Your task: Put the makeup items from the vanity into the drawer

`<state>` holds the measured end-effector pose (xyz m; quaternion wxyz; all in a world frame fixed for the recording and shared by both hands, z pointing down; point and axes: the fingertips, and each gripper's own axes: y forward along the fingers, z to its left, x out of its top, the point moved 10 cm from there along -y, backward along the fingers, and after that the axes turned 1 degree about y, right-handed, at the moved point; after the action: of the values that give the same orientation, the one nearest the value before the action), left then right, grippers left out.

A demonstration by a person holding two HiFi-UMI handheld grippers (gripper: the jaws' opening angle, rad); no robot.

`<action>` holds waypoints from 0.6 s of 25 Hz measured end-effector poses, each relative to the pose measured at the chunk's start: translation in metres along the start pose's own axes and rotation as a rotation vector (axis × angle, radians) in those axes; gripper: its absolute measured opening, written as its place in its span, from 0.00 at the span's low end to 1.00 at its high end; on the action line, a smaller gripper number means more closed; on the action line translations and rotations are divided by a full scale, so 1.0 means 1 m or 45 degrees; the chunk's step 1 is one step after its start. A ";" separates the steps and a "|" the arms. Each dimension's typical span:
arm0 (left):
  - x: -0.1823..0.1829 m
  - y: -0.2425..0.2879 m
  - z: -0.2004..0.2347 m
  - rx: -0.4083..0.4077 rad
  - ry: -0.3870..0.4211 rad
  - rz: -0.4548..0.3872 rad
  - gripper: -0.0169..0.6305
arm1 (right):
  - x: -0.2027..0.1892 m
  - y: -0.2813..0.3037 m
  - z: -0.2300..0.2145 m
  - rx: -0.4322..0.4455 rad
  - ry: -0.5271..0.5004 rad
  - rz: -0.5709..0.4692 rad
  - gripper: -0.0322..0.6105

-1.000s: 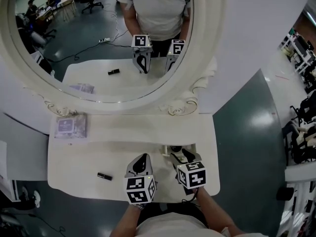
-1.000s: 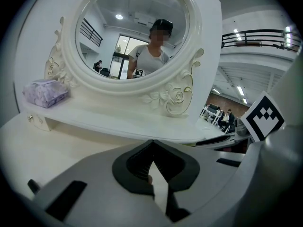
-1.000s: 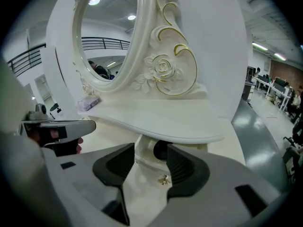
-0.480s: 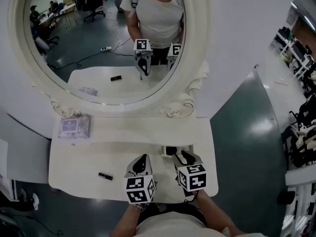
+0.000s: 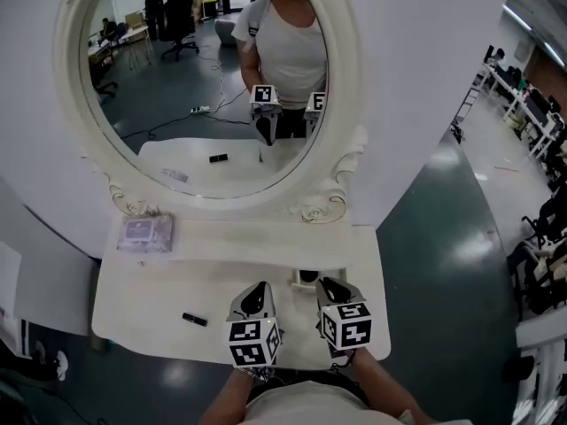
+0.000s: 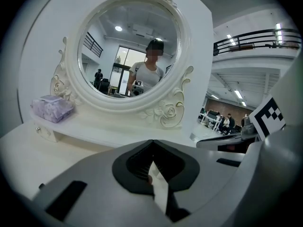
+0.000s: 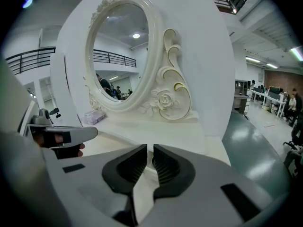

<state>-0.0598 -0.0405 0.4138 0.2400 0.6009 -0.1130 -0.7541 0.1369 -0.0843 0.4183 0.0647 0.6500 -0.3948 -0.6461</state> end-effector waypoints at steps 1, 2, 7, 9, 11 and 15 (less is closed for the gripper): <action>0.002 -0.001 -0.001 0.001 0.004 -0.009 0.03 | 0.002 -0.001 0.001 0.000 -0.003 -0.015 0.13; 0.004 -0.002 -0.001 0.003 0.009 -0.017 0.04 | 0.003 -0.003 0.002 0.000 -0.006 -0.033 0.12; 0.007 -0.006 -0.002 0.012 0.017 -0.041 0.03 | 0.007 -0.010 0.004 -0.009 -0.026 -0.100 0.09; 0.006 -0.008 -0.002 0.019 0.013 -0.046 0.04 | 0.007 -0.011 0.005 -0.006 -0.031 -0.104 0.09; 0.005 -0.009 -0.001 0.026 0.008 -0.048 0.03 | 0.007 -0.013 0.005 -0.004 -0.032 -0.107 0.09; 0.005 -0.012 -0.002 0.037 -0.005 -0.059 0.03 | 0.007 -0.016 0.004 0.000 -0.034 -0.108 0.08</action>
<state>-0.0616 -0.0319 0.4038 0.2134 0.6052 -0.1103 -0.7590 0.1391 -0.0759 0.4028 0.0320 0.6575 -0.3679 -0.6568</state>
